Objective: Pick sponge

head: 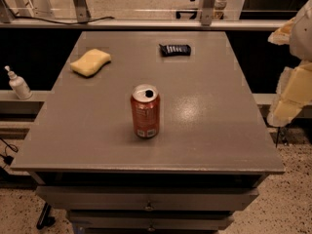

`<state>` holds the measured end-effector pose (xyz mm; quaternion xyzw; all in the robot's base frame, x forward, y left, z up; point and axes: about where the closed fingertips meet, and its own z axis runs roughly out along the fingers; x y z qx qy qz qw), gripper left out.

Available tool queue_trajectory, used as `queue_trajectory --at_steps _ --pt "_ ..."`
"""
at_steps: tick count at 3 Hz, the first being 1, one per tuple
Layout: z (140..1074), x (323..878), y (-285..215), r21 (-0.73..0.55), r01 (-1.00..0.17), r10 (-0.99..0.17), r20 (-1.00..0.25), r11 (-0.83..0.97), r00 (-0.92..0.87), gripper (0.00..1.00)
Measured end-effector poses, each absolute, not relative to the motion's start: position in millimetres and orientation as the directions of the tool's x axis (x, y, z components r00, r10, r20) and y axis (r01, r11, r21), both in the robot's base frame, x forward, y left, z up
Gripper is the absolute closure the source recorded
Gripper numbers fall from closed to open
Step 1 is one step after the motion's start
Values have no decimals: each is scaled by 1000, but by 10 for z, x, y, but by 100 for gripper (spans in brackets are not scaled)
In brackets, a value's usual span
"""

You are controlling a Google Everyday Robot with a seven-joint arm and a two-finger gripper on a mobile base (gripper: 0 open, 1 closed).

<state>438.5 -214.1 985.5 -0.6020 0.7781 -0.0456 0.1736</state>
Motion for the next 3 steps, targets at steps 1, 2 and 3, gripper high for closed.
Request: queue_trajectory --at_steps 1,2,3 --pt "9855 4385 -2141 -280 -921 -953 -215 271 -215 0" --pt "9914 4663 -2032 -310 -922 -947 -289 234 -143 0" --pt "9964 5133 -1631 -358 -920 -915 -405 160 -2 0"
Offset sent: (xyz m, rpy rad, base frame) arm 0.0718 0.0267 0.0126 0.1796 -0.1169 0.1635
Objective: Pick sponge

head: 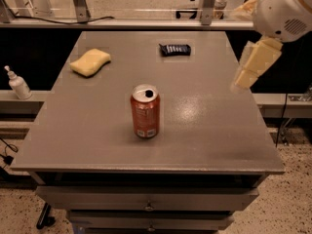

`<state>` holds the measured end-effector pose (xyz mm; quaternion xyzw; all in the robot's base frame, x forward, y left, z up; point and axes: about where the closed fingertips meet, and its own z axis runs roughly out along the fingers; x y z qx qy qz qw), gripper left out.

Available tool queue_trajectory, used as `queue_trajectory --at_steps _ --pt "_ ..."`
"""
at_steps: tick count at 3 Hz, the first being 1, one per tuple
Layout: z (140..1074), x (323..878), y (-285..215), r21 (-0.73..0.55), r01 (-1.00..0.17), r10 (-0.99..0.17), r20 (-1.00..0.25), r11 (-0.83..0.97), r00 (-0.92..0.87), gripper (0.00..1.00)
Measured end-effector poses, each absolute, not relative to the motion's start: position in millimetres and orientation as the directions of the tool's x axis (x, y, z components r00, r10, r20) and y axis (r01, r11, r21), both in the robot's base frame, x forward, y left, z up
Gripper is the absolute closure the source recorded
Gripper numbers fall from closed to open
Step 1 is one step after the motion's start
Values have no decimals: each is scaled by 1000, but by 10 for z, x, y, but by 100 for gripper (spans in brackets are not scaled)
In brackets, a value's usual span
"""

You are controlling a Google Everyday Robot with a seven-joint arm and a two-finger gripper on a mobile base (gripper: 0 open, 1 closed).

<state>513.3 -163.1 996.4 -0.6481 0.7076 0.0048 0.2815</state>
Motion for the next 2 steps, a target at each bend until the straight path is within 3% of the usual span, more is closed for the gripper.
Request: queue_trajectory --at_steps 2 --pt "10060 5580 -457 -423 -905 -777 -585 50 231 0"
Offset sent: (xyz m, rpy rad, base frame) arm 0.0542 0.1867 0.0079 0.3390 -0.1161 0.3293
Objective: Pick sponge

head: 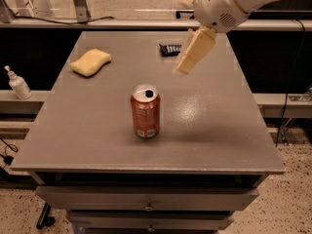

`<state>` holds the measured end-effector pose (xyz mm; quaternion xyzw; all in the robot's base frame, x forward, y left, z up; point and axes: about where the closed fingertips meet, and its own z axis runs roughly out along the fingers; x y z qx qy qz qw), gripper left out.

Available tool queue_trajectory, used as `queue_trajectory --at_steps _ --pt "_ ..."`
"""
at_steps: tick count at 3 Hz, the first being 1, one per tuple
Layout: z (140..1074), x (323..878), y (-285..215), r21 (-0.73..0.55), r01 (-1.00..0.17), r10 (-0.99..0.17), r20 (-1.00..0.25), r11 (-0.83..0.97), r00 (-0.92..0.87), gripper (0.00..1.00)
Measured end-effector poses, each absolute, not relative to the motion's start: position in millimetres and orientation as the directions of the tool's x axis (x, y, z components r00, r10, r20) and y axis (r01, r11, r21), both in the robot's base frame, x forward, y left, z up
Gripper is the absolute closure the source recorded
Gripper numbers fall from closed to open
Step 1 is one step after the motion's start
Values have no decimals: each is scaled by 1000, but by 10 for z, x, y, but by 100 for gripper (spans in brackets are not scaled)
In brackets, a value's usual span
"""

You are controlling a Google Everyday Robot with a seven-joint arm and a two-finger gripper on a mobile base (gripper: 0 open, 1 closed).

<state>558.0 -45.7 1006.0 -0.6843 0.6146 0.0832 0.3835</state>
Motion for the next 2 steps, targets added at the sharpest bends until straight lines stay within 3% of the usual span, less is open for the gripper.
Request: queue_trajectory --at_steps 2 --pt "10072 5597 -409 -435 -899 -771 -588 44 247 0"
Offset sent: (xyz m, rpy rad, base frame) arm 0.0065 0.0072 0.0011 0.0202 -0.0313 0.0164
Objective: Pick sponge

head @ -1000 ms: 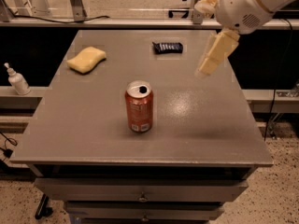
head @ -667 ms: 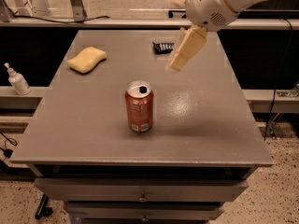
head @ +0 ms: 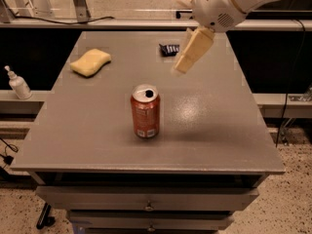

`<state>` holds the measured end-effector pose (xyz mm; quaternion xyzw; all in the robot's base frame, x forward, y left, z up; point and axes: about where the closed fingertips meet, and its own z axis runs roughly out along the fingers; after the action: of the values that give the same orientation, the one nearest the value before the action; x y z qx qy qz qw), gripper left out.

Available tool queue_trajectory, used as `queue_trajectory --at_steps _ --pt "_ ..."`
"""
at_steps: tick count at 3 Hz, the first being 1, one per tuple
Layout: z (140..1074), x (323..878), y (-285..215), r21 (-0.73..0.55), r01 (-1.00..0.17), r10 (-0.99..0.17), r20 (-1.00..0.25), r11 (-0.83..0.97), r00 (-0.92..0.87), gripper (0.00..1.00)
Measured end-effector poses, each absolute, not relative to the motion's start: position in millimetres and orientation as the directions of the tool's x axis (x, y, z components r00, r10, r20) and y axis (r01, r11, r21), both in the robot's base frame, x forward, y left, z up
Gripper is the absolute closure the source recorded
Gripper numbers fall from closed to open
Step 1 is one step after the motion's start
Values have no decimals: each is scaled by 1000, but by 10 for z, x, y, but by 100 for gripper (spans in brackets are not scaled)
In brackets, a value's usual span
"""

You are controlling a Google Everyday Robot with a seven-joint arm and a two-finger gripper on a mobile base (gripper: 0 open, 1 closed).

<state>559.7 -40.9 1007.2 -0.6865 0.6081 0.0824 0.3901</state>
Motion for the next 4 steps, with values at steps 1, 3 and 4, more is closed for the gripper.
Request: queue_trajectory --at_steps 1,3,4 --pt "9878 5787 -24 -439 -898 -720 -629 16 295 0" --pt "9399 6338 838 -409 -913 -623 -714 2 319 0" --pt "9193 6508 1210 -371 -929 -606 -741 9 290 0"
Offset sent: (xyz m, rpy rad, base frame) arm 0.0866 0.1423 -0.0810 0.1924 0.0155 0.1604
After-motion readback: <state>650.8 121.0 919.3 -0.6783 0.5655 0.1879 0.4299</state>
